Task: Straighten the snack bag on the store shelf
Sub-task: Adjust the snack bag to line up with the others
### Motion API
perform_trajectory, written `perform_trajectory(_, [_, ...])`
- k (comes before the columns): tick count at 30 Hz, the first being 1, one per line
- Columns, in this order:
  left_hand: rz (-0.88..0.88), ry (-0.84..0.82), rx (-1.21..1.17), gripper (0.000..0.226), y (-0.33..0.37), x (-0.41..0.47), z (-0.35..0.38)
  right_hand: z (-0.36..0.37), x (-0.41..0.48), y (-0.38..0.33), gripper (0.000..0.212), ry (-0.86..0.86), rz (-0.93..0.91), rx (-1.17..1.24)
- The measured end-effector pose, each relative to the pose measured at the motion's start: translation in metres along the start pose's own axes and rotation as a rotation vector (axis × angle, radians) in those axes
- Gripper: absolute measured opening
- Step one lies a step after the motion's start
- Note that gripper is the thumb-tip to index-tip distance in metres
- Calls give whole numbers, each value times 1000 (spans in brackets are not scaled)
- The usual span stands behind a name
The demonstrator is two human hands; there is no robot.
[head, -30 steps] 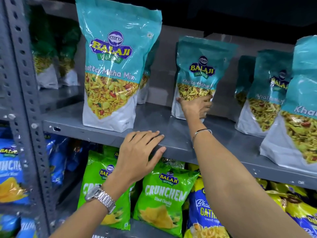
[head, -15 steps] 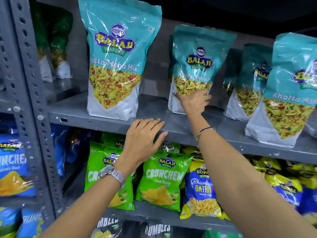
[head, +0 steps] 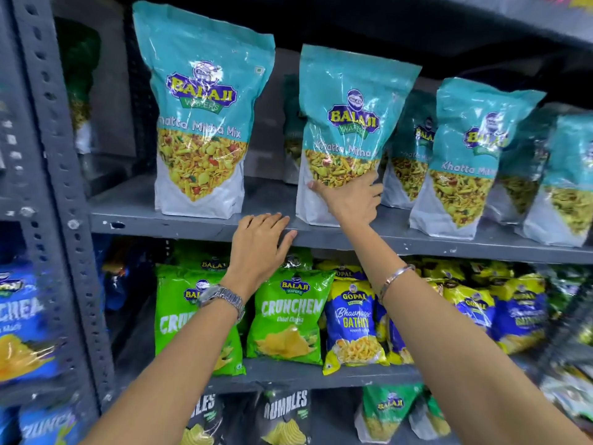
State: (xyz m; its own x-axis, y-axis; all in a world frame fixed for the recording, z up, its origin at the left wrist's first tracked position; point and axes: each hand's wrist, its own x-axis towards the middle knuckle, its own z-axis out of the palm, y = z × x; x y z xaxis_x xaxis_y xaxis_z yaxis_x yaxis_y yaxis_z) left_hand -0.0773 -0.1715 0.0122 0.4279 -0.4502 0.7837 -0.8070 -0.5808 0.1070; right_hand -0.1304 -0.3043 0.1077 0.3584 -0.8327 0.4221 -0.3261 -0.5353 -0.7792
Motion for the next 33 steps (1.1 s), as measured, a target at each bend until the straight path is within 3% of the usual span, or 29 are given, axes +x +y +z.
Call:
perform_trajectory(20, [6,6,24,34,-2,0,5,-27,-17,5,120,-87,-55,-82])
perform_trajectory(33, [4,36,28,39,-2,-1,7,-18,-11,5,119,-50,-96,-103])
